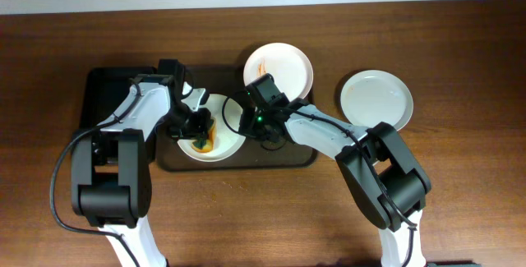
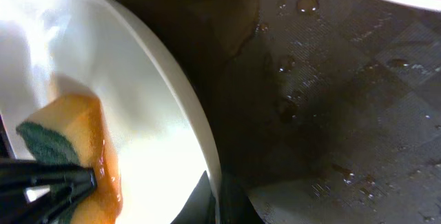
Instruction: Clean dirty plates on tray and stack at the side
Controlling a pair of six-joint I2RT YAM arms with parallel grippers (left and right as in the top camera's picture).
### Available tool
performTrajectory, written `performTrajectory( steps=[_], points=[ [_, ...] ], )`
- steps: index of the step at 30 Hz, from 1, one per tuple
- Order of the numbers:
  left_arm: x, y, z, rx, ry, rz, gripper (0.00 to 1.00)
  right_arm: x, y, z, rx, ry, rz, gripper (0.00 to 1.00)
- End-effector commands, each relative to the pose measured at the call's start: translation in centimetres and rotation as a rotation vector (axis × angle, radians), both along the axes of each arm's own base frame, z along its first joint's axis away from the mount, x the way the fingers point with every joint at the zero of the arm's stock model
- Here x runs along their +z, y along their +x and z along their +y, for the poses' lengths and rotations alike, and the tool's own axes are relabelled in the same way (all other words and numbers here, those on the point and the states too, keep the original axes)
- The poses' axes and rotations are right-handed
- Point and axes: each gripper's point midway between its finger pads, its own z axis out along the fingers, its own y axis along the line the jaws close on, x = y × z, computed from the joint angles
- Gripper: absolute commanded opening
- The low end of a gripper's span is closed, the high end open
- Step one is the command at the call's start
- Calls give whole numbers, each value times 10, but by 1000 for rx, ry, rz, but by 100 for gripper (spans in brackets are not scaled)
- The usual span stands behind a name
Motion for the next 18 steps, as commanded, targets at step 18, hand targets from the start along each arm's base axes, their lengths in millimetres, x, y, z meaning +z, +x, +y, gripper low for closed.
performTrajectory(
  steps=[18],
  points=[
    [-11,63,-10,-36,175,-290,1,-13,-3,-3,-3,-12,32,4]
  ],
)
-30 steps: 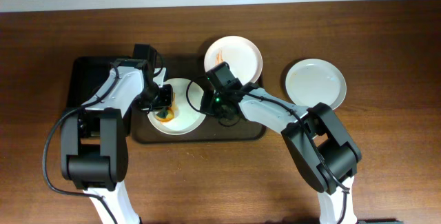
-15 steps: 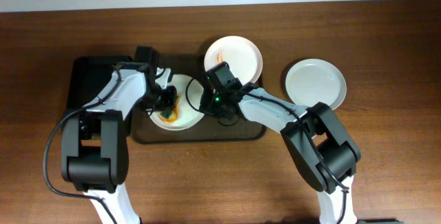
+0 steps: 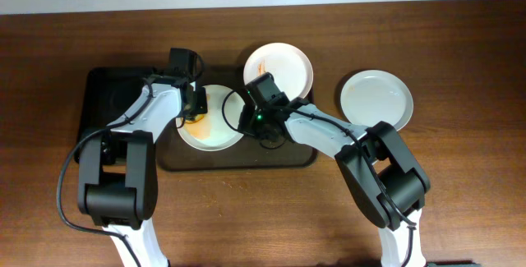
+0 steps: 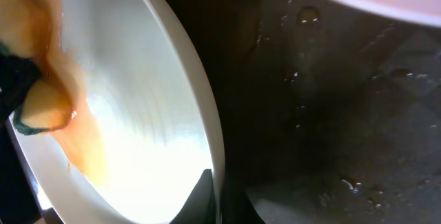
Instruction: Clean dirty plates on tray and stack at the side
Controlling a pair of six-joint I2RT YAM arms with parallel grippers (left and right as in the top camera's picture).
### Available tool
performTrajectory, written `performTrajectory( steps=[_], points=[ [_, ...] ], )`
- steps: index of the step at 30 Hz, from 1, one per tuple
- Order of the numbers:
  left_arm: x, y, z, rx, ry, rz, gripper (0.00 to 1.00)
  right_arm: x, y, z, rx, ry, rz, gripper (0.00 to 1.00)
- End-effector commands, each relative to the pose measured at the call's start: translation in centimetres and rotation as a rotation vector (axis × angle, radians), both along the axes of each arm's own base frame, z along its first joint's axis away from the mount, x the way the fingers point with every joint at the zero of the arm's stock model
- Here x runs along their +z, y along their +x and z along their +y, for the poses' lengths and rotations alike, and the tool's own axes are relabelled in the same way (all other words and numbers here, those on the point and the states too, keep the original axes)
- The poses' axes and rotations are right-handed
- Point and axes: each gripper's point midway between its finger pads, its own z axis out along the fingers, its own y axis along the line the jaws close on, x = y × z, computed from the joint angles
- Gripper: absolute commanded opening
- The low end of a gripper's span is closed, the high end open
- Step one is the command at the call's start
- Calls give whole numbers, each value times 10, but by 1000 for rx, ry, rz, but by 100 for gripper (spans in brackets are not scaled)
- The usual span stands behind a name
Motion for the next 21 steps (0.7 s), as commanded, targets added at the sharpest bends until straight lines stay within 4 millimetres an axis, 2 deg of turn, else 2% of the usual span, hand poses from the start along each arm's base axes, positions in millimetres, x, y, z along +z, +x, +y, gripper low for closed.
performTrajectory(
  steps=[1,5,10,11,14,15,17,21],
  points=[
    [-17,-14,-47,-266,-125,57,1,-13,-6,-4,30,-24,21,4],
    [-7,-20,-86,-522,-297,21,0,-13,-8,-1,47,-14,24,4],
    [-6,-17,-85,-535,-292,8,1,-13,-9,-2,47,-17,28,4],
    [-8,-14,-79,-497,-266,8,0,-13,-9,-2,47,-17,28,4],
    [-13,4,-28,-179,-60,-9,0,-13,-9,-2,47,-16,27,4],
    [-12,7,-6,-48,29,-25,0,-13,-9,-2,47,-17,28,4],
    [-8,7,19,91,137,-43,0,-13,-9,-2,47,-17,28,4],
    [-9,-11,38,217,208,0,1,-13,-9,-2,46,-16,27,4]
  ],
)
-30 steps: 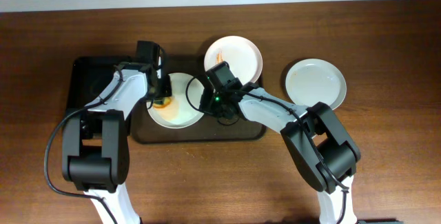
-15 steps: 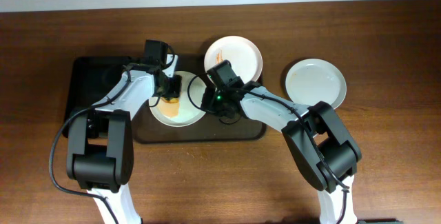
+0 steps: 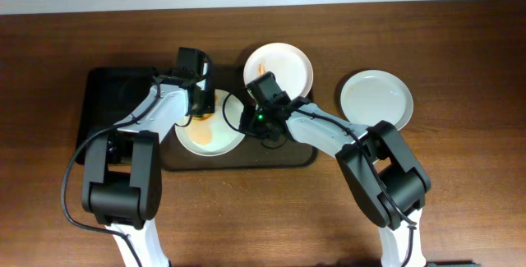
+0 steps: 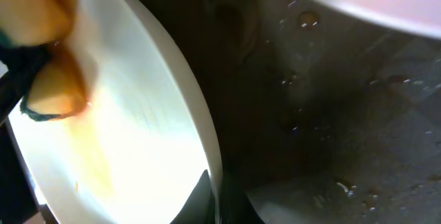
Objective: Clean dirty plates on tray and stack at the side
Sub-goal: 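Scrub the white plate with the sponge in left gripper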
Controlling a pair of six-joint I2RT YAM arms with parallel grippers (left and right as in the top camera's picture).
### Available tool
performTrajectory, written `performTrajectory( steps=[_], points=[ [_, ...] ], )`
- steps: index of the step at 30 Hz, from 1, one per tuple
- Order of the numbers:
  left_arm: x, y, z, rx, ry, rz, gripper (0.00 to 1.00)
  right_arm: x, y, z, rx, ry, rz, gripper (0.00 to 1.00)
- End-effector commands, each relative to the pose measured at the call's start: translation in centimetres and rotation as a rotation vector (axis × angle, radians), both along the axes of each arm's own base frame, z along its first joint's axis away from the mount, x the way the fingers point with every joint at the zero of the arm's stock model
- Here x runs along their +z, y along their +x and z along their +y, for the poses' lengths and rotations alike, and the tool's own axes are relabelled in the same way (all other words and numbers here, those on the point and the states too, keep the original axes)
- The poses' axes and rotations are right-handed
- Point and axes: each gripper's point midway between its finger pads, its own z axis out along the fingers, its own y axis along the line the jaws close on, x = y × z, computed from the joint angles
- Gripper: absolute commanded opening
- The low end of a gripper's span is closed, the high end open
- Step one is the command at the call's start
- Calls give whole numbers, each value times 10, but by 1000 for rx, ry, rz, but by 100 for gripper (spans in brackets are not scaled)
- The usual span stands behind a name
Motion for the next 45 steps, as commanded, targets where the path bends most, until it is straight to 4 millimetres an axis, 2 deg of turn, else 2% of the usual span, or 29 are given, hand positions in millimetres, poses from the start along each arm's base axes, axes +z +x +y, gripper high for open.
performTrajectory(
  steps=[1,3,5,6,8,14,18,22,26,30,35,36,38,40,42,45],
  points=[
    [-10,-23,50,249,192,50,0,-14,-8,-2,18,-22,31,4],
    [-14,-42,53,240,213,133,1,-14,-8,-2,18,-22,31,4],
    [-19,-62,48,195,194,230,0,-14,-8,-2,17,-21,30,4],
    [-21,-68,42,154,168,266,0,-14,-8,-2,17,-21,30,4],
    [-27,-88,17,36,42,373,0,-14,-8,-2,18,-21,30,4],
    [-22,-121,-26,-197,-211,514,1,-14,-8,-2,18,-21,30,4],
    [-17,-131,-40,-290,-301,542,0,-13,-8,-2,18,-20,29,4],
    [-15,-122,-51,-344,-356,493,0,-13,-7,-2,18,-19,27,4],
    [-18,-90,-53,-342,-343,361,0,-13,-7,-1,19,-16,28,4],
    [-22,-51,-31,-176,-214,228,0,-13,-7,-2,19,-17,28,4],
    [-14,-5,-12,-119,-95,40,1,-13,-7,-2,18,-17,28,4],
    [-12,2,-4,-87,-50,11,1,-13,-7,-2,18,-17,28,4],
    [-9,6,22,37,67,-19,1,-13,-7,-2,18,-17,28,4],
    [-6,4,40,117,150,-27,0,-13,-7,-2,19,-17,28,4],
    [-5,0,48,151,192,-20,1,-13,-7,-2,18,-17,27,4],
    [-10,-12,46,140,187,33,1,-12,-6,-1,18,-15,25,4]
  ],
)
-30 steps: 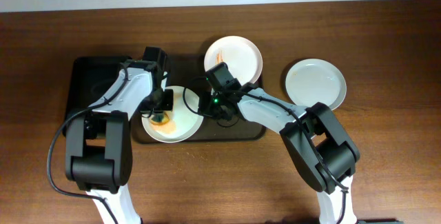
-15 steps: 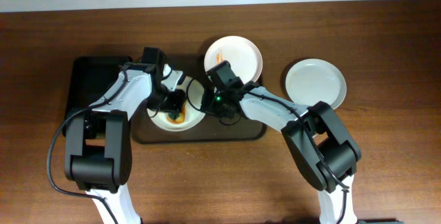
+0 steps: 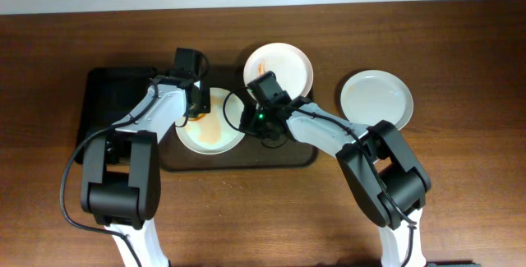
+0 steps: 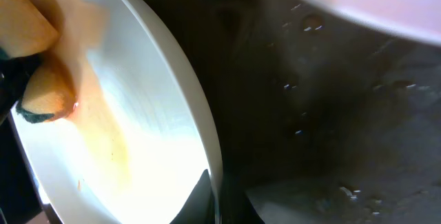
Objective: Clean dirty plates on tray and stack at the side
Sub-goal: 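Scrub the white plate with the sponge in left gripper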
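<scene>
A white plate point(image 3: 212, 129) smeared with orange sauce lies on the black tray point(image 3: 115, 103). My right gripper point(image 3: 249, 124) is shut on that plate's right rim point(image 4: 210, 162), one finger inside and one outside. My left gripper point(image 3: 195, 109) presses a yellow-and-green sponge point(image 4: 38, 89) on the plate's upper left part, shut on it. A second dirty plate point(image 3: 278, 67) with a red streak sits at the tray's back right. A clean white plate point(image 3: 376, 98) rests on the table to the right.
The tray's wet dark surface point(image 4: 331, 114) shows water drops in the right wrist view. The wooden table point(image 3: 460, 53) surrounds the tray, with a pale wall strip along the back.
The sponge has shifted slightly on the plate's upper left part, leaving a wider orange smear. My right gripper still grips the rim in the same place.
At first my left gripper held the sponge low on the plate's left side, in thick orange sauce. Then the sponge was at the plate's upper left. The sauce is now spread into a thin smear, with my right gripper holding the rim throughout.
</scene>
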Controlling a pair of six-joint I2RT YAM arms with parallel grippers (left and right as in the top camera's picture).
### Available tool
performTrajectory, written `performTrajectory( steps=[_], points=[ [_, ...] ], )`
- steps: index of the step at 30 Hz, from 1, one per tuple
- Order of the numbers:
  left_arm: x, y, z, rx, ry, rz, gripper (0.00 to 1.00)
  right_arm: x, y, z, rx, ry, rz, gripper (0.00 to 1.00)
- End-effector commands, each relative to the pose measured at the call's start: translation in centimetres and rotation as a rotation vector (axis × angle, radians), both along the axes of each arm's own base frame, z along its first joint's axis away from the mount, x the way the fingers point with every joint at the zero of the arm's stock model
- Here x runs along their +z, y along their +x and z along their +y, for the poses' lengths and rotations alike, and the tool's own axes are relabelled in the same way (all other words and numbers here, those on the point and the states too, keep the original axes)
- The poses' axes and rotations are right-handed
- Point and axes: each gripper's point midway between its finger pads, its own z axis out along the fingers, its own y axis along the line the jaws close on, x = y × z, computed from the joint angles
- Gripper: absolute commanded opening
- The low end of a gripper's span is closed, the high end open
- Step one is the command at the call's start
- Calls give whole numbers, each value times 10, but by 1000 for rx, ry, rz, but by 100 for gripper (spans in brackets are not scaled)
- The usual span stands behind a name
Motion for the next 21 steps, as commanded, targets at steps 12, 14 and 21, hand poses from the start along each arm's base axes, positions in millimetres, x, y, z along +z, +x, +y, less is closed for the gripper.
performTrajectory(
  steps=[12,14,21],
  points=[
    [-40,-33,5,117,-42,88,1,-13,-6,-4,13,-22,29,4],
    [-44,-41,5,114,-41,119,1,-13,-6,-4,13,-22,29,4],
    [-53,-62,-6,96,-54,188,1,-12,-5,-3,13,-18,23,4]
  ],
)
